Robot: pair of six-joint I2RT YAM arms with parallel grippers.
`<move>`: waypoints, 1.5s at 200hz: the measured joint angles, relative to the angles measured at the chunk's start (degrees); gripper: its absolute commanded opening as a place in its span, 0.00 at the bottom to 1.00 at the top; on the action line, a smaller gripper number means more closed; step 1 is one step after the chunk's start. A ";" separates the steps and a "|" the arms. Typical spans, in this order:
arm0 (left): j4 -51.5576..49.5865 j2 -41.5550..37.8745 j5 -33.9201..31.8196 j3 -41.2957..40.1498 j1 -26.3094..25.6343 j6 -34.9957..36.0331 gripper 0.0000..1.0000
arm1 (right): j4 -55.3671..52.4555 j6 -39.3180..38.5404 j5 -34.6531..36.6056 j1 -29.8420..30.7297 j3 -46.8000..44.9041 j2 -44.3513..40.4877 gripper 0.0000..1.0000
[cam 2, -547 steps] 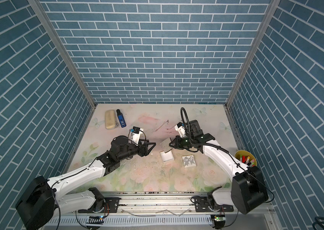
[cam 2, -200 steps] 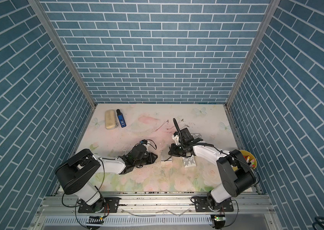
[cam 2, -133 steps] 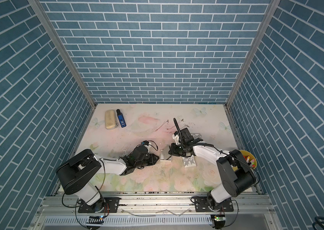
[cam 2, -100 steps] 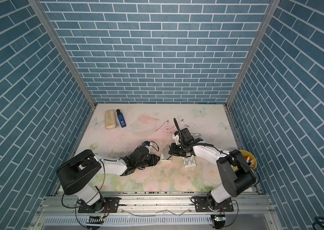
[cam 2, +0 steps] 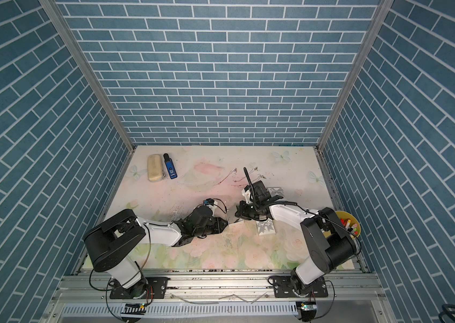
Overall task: Take the necklace out of the lift-off lid jewelry box
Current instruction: Place the inner lining in the jewelry box.
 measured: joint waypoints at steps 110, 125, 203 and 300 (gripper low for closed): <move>-1.25 -1.20 -1.90 0.00 0.00 0.66 0.26 | -6.34 -0.61 1.81 0.17 0.63 -2.43 0.58; -1.60 -1.99 -2.19 0.00 0.02 1.05 0.27 | -7.82 -1.25 2.73 0.17 1.27 -3.67 0.60; -3.82 -2.95 -2.80 0.26 0.39 2.56 0.27 | -14.08 -4.11 8.17 0.94 3.72 -6.86 0.34; -4.00 -1.42 -1.86 2.82 0.55 3.23 0.27 | -15.08 -7.45 9.84 2.03 8.07 1.16 0.10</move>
